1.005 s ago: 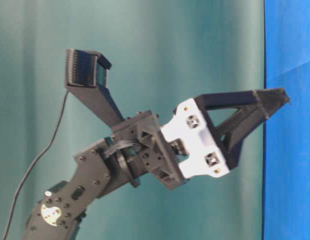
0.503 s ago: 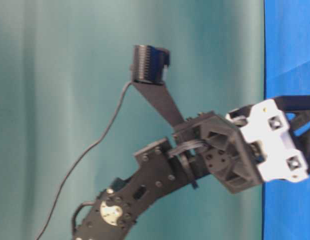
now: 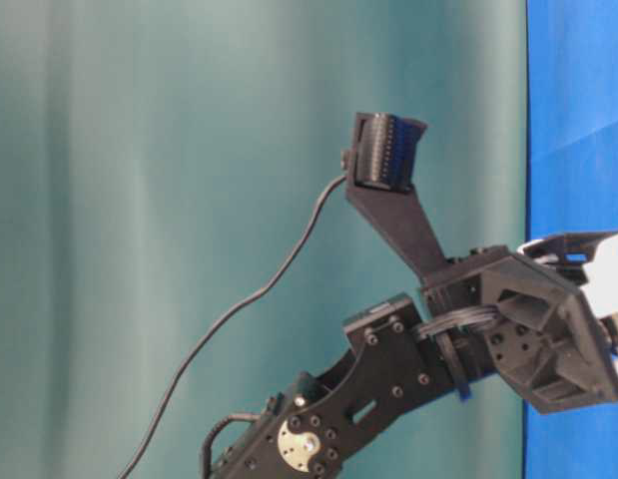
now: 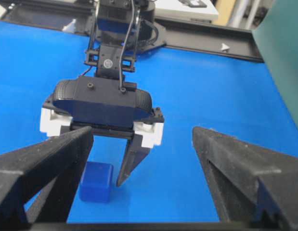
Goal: Handover the blue block to the right arm after grasping it with the left arm, then place it in the designated position.
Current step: 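Lower the left gripper around the blue cube and close it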
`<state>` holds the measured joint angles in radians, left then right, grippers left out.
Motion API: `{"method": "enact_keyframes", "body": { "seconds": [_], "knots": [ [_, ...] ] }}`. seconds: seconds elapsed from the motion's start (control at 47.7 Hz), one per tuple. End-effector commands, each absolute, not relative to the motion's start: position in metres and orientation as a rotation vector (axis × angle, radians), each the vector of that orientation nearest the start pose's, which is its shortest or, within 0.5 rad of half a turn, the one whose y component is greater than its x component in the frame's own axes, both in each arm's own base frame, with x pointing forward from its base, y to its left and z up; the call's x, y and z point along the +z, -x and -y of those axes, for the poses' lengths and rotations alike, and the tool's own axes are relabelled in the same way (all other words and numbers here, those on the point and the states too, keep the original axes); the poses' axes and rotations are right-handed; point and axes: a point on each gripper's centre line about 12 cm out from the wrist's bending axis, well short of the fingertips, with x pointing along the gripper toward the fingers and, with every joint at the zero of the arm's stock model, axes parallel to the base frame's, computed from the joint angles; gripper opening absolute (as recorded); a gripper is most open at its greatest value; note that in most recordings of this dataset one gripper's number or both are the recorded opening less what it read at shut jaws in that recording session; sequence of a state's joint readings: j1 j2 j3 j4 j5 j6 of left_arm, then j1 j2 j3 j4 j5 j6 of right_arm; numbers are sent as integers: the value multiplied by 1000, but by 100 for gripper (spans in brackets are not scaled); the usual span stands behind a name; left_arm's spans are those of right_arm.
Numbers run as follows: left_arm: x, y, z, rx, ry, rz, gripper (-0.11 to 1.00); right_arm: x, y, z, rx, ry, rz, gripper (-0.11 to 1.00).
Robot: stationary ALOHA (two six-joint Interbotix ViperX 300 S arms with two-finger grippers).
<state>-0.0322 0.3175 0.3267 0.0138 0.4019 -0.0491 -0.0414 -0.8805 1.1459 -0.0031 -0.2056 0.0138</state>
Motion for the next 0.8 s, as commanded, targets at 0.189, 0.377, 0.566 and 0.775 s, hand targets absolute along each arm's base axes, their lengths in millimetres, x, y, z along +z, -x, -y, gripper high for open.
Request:
{"method": "enact_keyframes", "body": {
  "seconds": [0.189, 0.377, 0.566, 0.775],
  "knots": [
    [121, -454, 13, -6, 16, -991, 92, 285, -217, 9, -43, -13, -41, 97],
    [122, -455, 13, -6, 16, -983, 92, 284, -217, 9, -43, -13, -44, 97],
    [121, -456, 14, -8, 14, -988, 90, 285, -218, 9, -42, -15, -43, 97],
    [123, -457, 15, -12, 8, -1003, 48, 285, -218, 9, -43, -13, -43, 97]
  ]
}}
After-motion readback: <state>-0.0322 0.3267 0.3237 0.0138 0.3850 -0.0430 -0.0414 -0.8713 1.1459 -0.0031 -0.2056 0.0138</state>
